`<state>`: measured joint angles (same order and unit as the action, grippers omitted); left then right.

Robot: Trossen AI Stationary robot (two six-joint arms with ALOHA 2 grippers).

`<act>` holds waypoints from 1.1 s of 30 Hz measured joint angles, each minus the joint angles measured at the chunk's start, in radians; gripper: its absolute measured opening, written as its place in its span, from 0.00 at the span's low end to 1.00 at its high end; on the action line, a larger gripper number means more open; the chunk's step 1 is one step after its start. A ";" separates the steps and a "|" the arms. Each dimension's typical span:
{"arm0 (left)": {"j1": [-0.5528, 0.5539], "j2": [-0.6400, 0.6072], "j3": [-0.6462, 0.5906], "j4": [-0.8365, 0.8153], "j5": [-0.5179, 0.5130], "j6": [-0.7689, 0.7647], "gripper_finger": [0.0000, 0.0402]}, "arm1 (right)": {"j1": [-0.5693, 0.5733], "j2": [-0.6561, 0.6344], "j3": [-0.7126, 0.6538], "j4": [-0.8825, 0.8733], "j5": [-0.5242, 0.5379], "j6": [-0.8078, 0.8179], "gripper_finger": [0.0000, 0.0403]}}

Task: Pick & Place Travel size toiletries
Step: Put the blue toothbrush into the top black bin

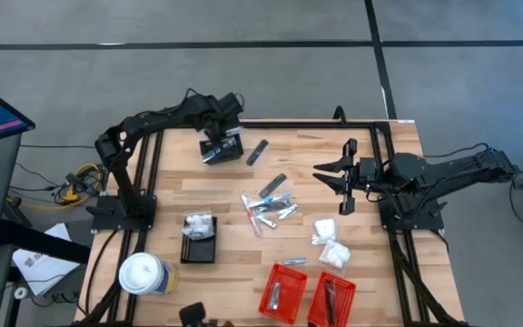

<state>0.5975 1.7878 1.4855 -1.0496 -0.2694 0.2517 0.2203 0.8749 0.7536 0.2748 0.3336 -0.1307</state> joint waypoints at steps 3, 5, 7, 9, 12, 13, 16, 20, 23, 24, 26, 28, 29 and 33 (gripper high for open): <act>0.023 0.001 -0.059 -0.011 0.032 -0.023 0.02 | 0.000 0.000 0.000 -0.003 0.000 0.000 0.19; 0.028 0.001 -0.097 0.003 0.032 -0.005 0.02 | 0.000 0.000 0.000 -0.005 0.000 -0.007 0.19; 0.028 0.002 -0.130 0.010 0.031 0.028 0.02 | -0.001 0.000 0.000 -0.005 0.004 -0.015 0.19; 0.026 0.002 -0.154 0.031 0.030 0.075 0.02 | -0.001 0.000 0.000 -0.005 0.005 -0.024 0.19; 0.022 0.002 -0.184 0.075 0.019 0.124 0.03 | -0.001 0.000 0.000 -0.005 0.005 -0.026 0.19; 0.022 0.002 -0.189 0.098 0.017 0.126 0.04 | -0.001 0.000 0.000 -0.005 0.005 -0.026 0.19; 0.025 0.002 -0.193 0.134 0.015 0.125 0.03 | -0.001 0.000 0.000 -0.005 0.006 -0.026 0.19; 0.032 0.007 -0.192 0.150 0.032 0.090 0.03 | -0.001 0.000 0.000 -0.005 0.006 -0.026 0.19; 0.033 0.007 -0.192 0.153 0.035 0.032 0.03 | -0.001 0.000 0.000 -0.005 0.006 -0.026 0.19; 0.033 0.007 -0.192 0.151 0.035 0.015 0.03 | -0.001 0.000 0.000 -0.005 0.006 -0.027 0.19; 0.033 0.007 -0.192 0.151 0.035 -0.023 0.03 | -0.001 0.000 0.000 -0.004 0.006 -0.027 0.19; 0.033 0.007 -0.192 0.151 0.035 -0.053 0.03 | -0.001 0.000 0.000 -0.002 0.006 -0.027 0.19; 0.033 0.007 -0.192 0.151 0.035 -0.071 0.03 | -0.001 0.000 0.000 -0.002 0.006 -0.027 0.19; 0.042 0.007 -0.192 0.152 0.042 -0.141 0.03 | -0.001 0.000 0.000 0.002 0.006 -0.026 0.19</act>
<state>0.6394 1.7947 1.2930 -0.8977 -0.2279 0.1109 0.2195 0.8749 0.7536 0.2771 0.3397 -0.1570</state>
